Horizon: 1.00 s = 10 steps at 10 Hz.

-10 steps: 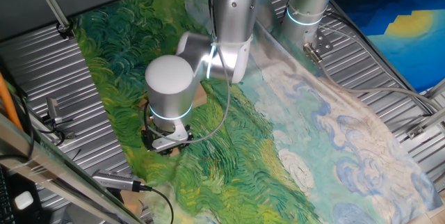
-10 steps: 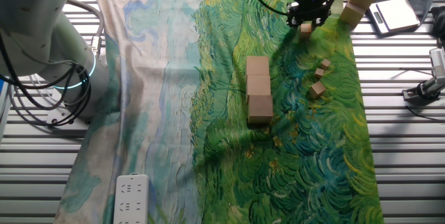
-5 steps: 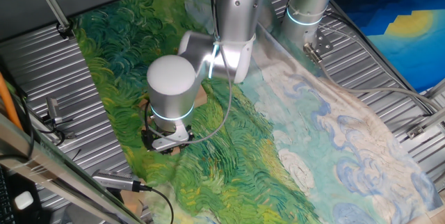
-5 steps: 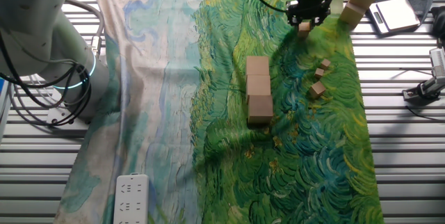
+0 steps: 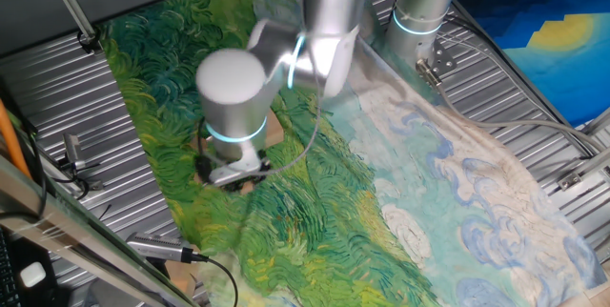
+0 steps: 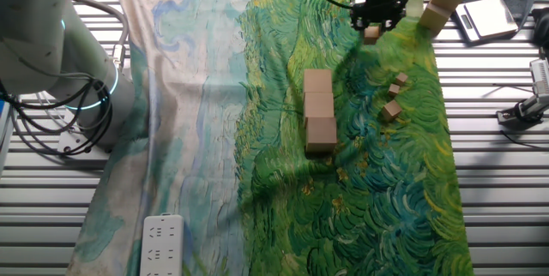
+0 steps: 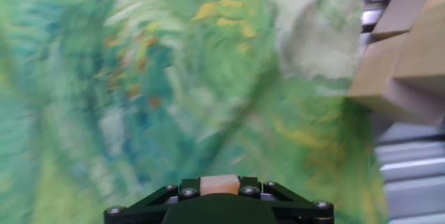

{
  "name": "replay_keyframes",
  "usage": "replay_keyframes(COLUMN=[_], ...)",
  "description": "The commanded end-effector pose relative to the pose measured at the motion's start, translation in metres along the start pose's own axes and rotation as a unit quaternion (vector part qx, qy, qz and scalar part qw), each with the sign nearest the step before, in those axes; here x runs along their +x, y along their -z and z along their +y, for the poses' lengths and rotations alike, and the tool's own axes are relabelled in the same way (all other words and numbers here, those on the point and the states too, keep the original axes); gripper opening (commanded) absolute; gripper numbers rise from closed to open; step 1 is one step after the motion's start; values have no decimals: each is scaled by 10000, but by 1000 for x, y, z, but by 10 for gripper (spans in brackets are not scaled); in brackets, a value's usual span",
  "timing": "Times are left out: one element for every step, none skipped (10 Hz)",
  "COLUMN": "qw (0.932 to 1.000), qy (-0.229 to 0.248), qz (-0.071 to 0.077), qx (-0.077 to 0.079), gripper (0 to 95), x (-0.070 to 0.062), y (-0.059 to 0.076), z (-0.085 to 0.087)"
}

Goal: Stack the blocks into a pyramid shape

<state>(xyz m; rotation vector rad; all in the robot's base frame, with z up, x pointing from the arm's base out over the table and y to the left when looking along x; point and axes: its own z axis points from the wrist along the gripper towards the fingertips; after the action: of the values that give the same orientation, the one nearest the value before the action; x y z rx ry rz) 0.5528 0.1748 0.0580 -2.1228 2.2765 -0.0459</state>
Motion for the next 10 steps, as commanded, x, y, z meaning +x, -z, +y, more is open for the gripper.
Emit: replay_keyframes(qw=[10000,9999,9999,9999,9998,9997,9996,9995,9995,9994], qy=[58,109,106,167,192,230,248,299,308,320], qz=[1,-4,-1,31,45,87,107,123,117,87], qx=[13,1,-3,-25,-36,-32,-31,-20,1,34], gripper=[0,0,0,0,0,0,0,0,0,0], x=[21,32,40,58,66,77,84,96,103,112], y=[8,9,11,17,22,27,31,31,29,24], z=[30,42,50,67,75,84,89,94,96,97])
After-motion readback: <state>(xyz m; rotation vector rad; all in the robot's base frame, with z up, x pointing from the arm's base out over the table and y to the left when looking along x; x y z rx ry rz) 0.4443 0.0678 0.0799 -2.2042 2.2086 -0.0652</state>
